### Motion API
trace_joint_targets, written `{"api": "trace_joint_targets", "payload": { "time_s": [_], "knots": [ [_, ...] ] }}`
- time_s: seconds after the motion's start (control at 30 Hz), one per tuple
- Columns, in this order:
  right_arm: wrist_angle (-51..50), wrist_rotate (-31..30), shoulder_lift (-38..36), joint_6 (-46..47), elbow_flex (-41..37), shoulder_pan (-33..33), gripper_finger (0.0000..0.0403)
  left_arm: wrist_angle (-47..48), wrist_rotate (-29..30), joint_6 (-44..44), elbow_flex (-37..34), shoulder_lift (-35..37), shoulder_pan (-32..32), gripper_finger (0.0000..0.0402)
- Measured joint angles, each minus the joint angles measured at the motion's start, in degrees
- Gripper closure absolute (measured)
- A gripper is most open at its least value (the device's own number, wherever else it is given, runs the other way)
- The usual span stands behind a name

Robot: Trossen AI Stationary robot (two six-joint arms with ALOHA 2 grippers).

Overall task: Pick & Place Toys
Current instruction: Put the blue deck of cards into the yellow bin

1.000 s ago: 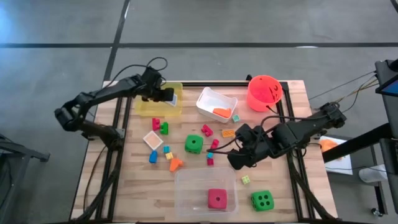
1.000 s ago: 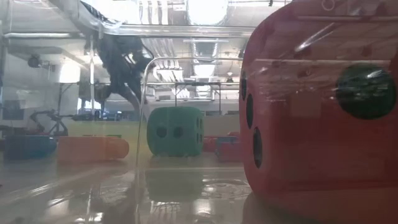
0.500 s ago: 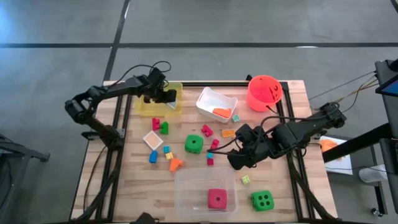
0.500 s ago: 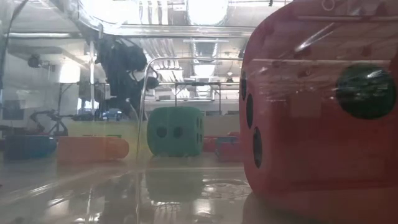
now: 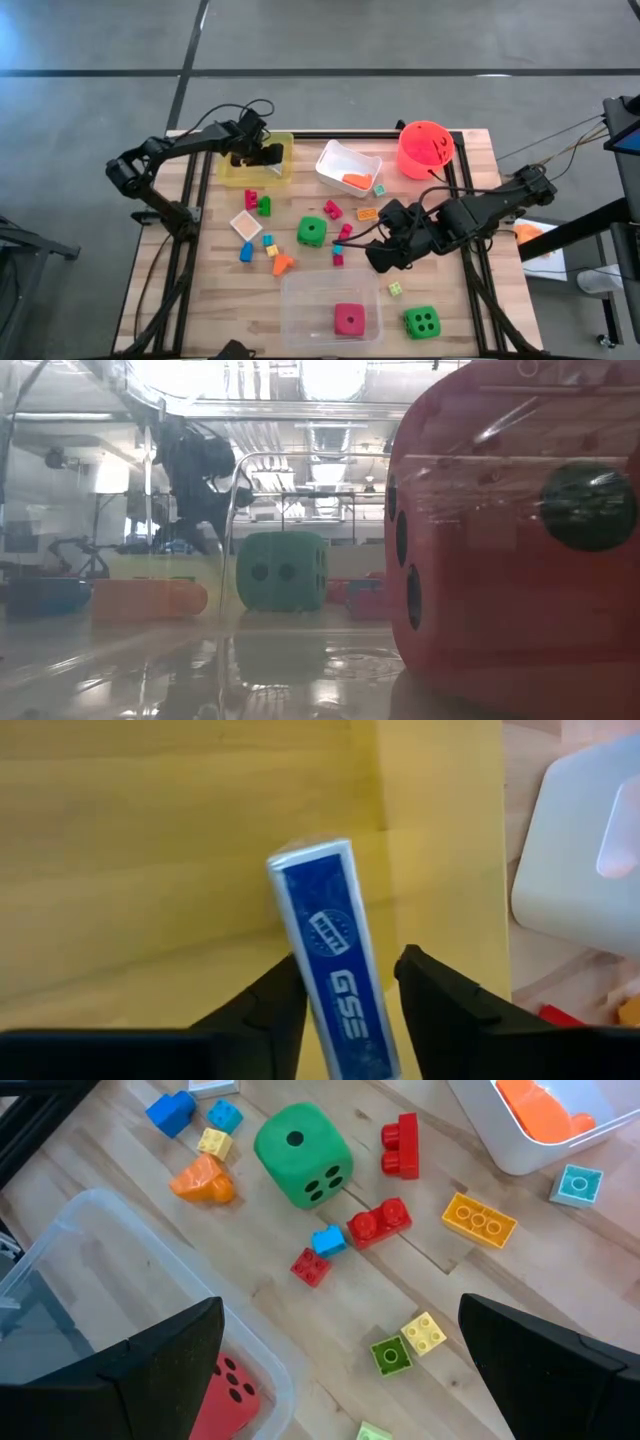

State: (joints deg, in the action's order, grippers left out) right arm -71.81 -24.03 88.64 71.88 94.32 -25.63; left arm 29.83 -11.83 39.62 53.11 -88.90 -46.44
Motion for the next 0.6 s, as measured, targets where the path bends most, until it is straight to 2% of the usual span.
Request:
{"api": "trace_joint_targets", "payload": {
  "time_s": [0.4,0.6],
  "knots": [
    [0.1,0.0,0.0,0.2,0.0,0.0,0.0007,0.9,0.3,1.2,0.0,0.0,-0.1,0.0185],
    [0.1,0.0,0.0,0.2,0.0,0.0,0.0007,2.1,2.3,1.3,-0.2,0.0,-0.1,0.0161]
  ]
}}
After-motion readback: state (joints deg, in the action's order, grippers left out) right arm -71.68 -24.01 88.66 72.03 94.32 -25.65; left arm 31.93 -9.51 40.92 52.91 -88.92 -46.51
